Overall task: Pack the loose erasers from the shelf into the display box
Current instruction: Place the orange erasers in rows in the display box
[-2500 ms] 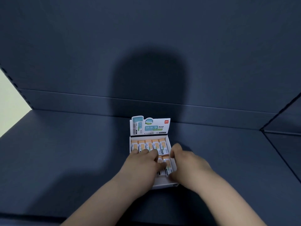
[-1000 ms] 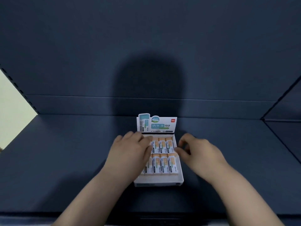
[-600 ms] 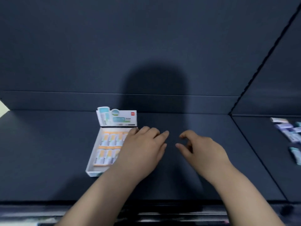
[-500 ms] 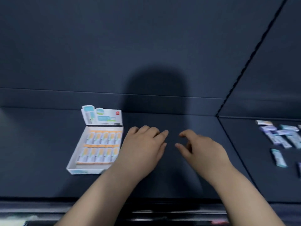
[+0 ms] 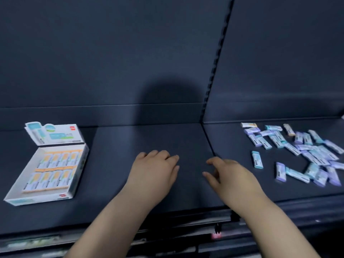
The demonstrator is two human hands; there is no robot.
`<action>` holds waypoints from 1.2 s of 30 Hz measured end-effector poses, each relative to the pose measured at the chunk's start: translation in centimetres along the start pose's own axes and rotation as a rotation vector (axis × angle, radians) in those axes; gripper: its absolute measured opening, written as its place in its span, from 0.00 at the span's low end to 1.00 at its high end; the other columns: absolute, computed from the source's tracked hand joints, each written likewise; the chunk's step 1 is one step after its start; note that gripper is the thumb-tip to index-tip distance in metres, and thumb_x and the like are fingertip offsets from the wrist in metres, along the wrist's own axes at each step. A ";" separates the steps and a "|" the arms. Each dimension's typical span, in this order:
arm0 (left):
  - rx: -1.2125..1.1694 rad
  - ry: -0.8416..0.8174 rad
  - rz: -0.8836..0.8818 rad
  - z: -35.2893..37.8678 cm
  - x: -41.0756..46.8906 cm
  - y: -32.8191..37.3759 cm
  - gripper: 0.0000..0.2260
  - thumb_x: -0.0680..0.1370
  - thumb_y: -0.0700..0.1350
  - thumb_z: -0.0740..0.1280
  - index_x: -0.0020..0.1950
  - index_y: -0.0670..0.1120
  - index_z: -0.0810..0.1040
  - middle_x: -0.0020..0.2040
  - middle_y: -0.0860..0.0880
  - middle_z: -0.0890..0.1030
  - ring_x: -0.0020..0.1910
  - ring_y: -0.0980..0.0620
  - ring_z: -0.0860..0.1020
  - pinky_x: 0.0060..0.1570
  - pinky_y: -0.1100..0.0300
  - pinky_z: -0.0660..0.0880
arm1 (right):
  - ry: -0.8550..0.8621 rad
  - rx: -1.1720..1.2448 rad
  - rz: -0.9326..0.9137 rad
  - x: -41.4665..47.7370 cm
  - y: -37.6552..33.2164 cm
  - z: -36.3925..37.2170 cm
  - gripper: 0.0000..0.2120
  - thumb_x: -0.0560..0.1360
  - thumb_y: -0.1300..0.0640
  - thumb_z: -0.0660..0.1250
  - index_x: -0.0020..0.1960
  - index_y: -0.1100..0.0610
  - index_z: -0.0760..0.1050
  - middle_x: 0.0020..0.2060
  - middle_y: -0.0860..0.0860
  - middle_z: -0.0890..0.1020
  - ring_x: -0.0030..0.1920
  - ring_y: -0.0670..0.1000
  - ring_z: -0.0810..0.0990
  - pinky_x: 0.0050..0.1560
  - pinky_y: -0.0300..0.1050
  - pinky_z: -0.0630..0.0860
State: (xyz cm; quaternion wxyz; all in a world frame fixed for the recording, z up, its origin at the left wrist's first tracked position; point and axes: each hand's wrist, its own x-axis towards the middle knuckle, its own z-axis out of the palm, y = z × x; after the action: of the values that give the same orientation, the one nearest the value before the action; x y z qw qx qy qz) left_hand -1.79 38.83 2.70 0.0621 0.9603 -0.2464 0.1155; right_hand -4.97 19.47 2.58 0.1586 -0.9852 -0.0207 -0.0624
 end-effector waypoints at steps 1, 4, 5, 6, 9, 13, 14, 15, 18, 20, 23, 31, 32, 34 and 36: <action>-0.011 0.011 0.015 0.3 0.2 0.4 0.17 0.80 0.52 0.56 0.68 0.52 0.72 0.57 0.53 0.78 0.54 0.49 0.76 0.53 0.54 0.67 | 0.010 0.018 0.022 -0.5 0.4 -0.2 0.17 0.77 0.44 0.60 0.63 0.48 0.69 0.48 0.47 0.78 0.54 0.50 0.75 0.46 0.43 0.72; -0.044 -0.014 0.093 0.3 1.0 2.1 0.15 0.78 0.50 0.61 0.62 0.51 0.77 0.50 0.51 0.81 0.47 0.48 0.79 0.47 0.52 0.72 | 0.037 0.047 0.086 -1.9 1.6 -0.8 0.16 0.76 0.45 0.61 0.62 0.49 0.71 0.48 0.50 0.78 0.52 0.52 0.75 0.44 0.43 0.70; -0.046 -0.011 0.105 0.5 1.2 2.6 0.13 0.76 0.49 0.64 0.58 0.50 0.80 0.45 0.51 0.82 0.42 0.48 0.80 0.42 0.53 0.74 | 0.031 0.054 0.098 -2.4 2.0 -0.9 0.16 0.76 0.45 0.61 0.61 0.49 0.71 0.48 0.50 0.77 0.52 0.52 0.75 0.43 0.43 0.70; -0.048 0.007 0.121 0.9 1.3 3.0 0.12 0.73 0.49 0.66 0.55 0.49 0.81 0.42 0.51 0.82 0.38 0.49 0.80 0.38 0.53 0.75 | 0.028 0.058 0.107 -2.7 2.3 -1.0 0.15 0.76 0.45 0.62 0.61 0.49 0.71 0.48 0.50 0.77 0.53 0.52 0.75 0.44 0.43 0.70; -0.063 0.040 0.156 1.7 1.6 5.2 0.13 0.69 0.49 0.73 0.52 0.49 0.82 0.38 0.52 0.81 0.35 0.50 0.80 0.33 0.55 0.75 | 0.037 0.084 0.129 -3.9 4.1 -1.5 0.15 0.76 0.46 0.63 0.60 0.49 0.72 0.49 0.51 0.78 0.54 0.53 0.75 0.48 0.44 0.72; -0.049 0.052 0.161 2.7 2.2 9.0 0.12 0.69 0.49 0.72 0.52 0.49 0.83 0.38 0.52 0.81 0.35 0.50 0.79 0.33 0.56 0.75 | 0.061 0.124 0.133 -5.4 7.7 -2.7 0.16 0.75 0.47 0.64 0.61 0.49 0.73 0.46 0.48 0.76 0.52 0.52 0.76 0.50 0.44 0.73; -0.056 0.060 0.161 3.1 2.7 10.2 0.13 0.69 0.49 0.73 0.52 0.49 0.83 0.38 0.52 0.81 0.35 0.50 0.79 0.33 0.55 0.75 | 0.060 0.127 0.129 -5.7 9.0 -3.2 0.16 0.75 0.47 0.64 0.62 0.49 0.72 0.44 0.47 0.75 0.51 0.51 0.76 0.50 0.44 0.73; -0.065 0.059 0.160 3.3 3.2 11.5 0.13 0.68 0.49 0.74 0.52 0.48 0.83 0.38 0.52 0.81 0.35 0.50 0.79 0.33 0.55 0.76 | 0.061 0.126 0.128 -5.9 10.4 -3.8 0.16 0.75 0.46 0.64 0.62 0.49 0.72 0.44 0.47 0.74 0.50 0.51 0.76 0.50 0.45 0.74; -0.084 0.066 0.136 4.2 4.9 16.3 0.14 0.68 0.48 0.75 0.53 0.47 0.82 0.39 0.51 0.81 0.35 0.48 0.80 0.34 0.55 0.76 | 0.064 0.099 0.116 -6.4 15.4 -5.8 0.16 0.76 0.46 0.64 0.62 0.49 0.72 0.44 0.47 0.75 0.50 0.50 0.75 0.50 0.45 0.74; -0.119 0.065 0.099 4.5 6.4 20.2 0.14 0.71 0.49 0.71 0.55 0.47 0.81 0.42 0.50 0.81 0.39 0.47 0.80 0.38 0.54 0.75 | 0.049 0.087 0.111 -7.0 19.3 -7.6 0.15 0.76 0.47 0.64 0.61 0.49 0.73 0.43 0.46 0.75 0.48 0.49 0.75 0.49 0.45 0.74; -0.126 0.098 0.083 5.7 8.2 25.3 0.13 0.72 0.50 0.67 0.55 0.49 0.81 0.41 0.51 0.81 0.39 0.47 0.80 0.36 0.54 0.74 | 0.047 0.075 0.122 -7.6 24.7 -10.0 0.14 0.75 0.47 0.65 0.60 0.49 0.74 0.39 0.44 0.75 0.43 0.47 0.75 0.46 0.44 0.74; -0.115 0.038 -0.044 6.2 10.9 30.2 0.15 0.78 0.51 0.61 0.63 0.53 0.76 0.52 0.54 0.80 0.50 0.49 0.79 0.48 0.54 0.72 | 0.002 0.109 0.059 -5.7 30.9 -12.0 0.13 0.77 0.48 0.62 0.61 0.48 0.72 0.42 0.43 0.74 0.43 0.43 0.71 0.45 0.40 0.71; -0.105 0.026 -0.062 6.6 11.2 30.0 0.14 0.74 0.50 0.63 0.57 0.52 0.81 0.45 0.53 0.82 0.42 0.48 0.81 0.41 0.54 0.74 | -0.001 0.115 0.048 -5.2 31.0 -11.8 0.14 0.77 0.48 0.62 0.61 0.48 0.72 0.42 0.43 0.74 0.42 0.42 0.71 0.46 0.40 0.71; -0.044 0.015 -0.077 7.5 11.8 29.0 0.14 0.71 0.52 0.63 0.51 0.51 0.83 0.38 0.54 0.81 0.36 0.49 0.81 0.34 0.55 0.75 | -0.014 0.127 0.036 -4.1 31.0 -11.2 0.14 0.77 0.47 0.62 0.62 0.48 0.71 0.44 0.44 0.75 0.44 0.43 0.71 0.48 0.41 0.72; -0.032 -0.016 -0.083 7.7 12.5 28.3 0.13 0.71 0.52 0.66 0.52 0.51 0.83 0.39 0.54 0.81 0.37 0.49 0.81 0.35 0.54 0.75 | -0.012 0.137 0.039 -3.0 30.9 -10.8 0.15 0.77 0.47 0.61 0.63 0.48 0.71 0.45 0.45 0.76 0.48 0.45 0.72 0.50 0.43 0.73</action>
State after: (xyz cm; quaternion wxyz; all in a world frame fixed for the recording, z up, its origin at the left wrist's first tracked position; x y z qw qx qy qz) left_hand -3.48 7.15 0.17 0.0801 0.9694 -0.2088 0.1014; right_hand -7.32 -13.35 2.79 0.2265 -0.9726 -0.0066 -0.0518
